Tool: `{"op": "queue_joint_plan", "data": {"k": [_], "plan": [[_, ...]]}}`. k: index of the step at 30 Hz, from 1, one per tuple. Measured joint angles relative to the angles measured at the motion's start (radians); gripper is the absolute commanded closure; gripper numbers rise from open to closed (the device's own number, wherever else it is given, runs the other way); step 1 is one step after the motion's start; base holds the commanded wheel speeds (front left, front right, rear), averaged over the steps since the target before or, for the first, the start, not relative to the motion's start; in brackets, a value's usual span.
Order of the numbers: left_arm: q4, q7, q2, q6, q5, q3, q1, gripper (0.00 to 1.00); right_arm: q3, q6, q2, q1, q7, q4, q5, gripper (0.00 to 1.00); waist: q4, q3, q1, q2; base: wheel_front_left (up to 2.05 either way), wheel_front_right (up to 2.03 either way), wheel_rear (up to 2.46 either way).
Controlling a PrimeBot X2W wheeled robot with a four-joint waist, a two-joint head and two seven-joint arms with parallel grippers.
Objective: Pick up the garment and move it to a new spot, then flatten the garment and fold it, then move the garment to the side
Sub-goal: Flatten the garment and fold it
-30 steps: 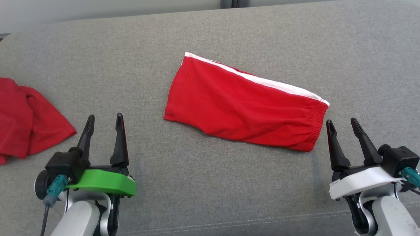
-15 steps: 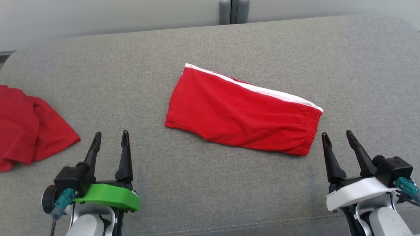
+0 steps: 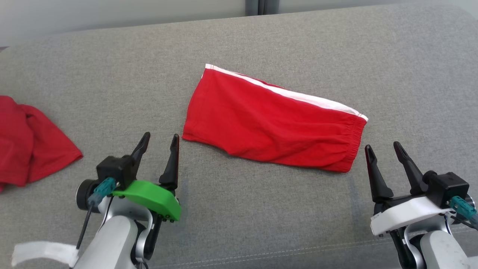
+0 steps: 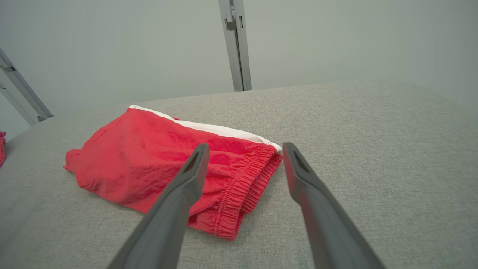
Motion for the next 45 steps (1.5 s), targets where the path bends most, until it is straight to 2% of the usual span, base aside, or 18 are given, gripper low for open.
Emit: {"op": "queue_joint_plan", "data": {"k": [10,17,24,25,27,33,41,45], "plan": [[0.286,0.115,-0.055,-0.116,-0.062,-0.032,-0.221,0.0,0.013,0.0,0.003,-0.044,-0.005,-0.003,-0.007,0.0,-0.054,0.066,0.0001,0.0,0.0,0.0,0.0],[0.486,0.137,-0.066,-0.161,-0.1,-0.025,-0.319,0.0,0.018,0.0,0.009,-0.062,-0.021,0.014,-0.001,0.0,-0.103,0.111,0.0001,0.0,0.0,0.0,0.0],[0.601,0.146,-0.083,-0.188,-0.127,-0.031,-0.383,0.0,0.015,0.0,0.008,-0.07,-0.03,0.029,0.004,0.0,-0.128,0.141,0.0001,0.0,0.0,0.0,0.0],[0.609,0.15,-0.085,-0.191,-0.132,-0.034,-0.388,0.42,0.014,0.0,0.008,-0.07,-0.03,0.031,0.004,0.0,-0.128,0.143,0.0001,0.0,0.0,0.0,0.0],[0.621,0.151,-0.091,-0.195,-0.142,-0.035,-0.396,1.0,0.011,0.0,0.008,-0.074,-0.031,0.033,0.008,0.0,-0.124,0.144,0.0001,0.0,0.0,0.0,0.0],[0.639,0.153,-0.115,-0.204,-0.174,-0.047,-0.403,1.0,-0.016,0.0,0.01,-0.08,-0.036,0.045,0.01,0.0,-0.106,0.146,0.0,0.0,0.0,0.0,0.0],[0.586,0.088,-0.119,-0.205,-0.192,-0.064,-0.364,1.0,-0.033,0.0,0.014,-0.08,-0.039,0.05,0.007,0.0,-0.083,0.132,0.0001,0.0,0.0,0.0,0.0],[0.51,0.048,-0.114,-0.173,-0.169,-0.075,-0.309,1.0,-0.052,0.0,0.014,-0.07,-0.039,0.048,0.007,0.0,-0.065,0.122,0.0001,0.0,0.0,0.0,0.0]]}}
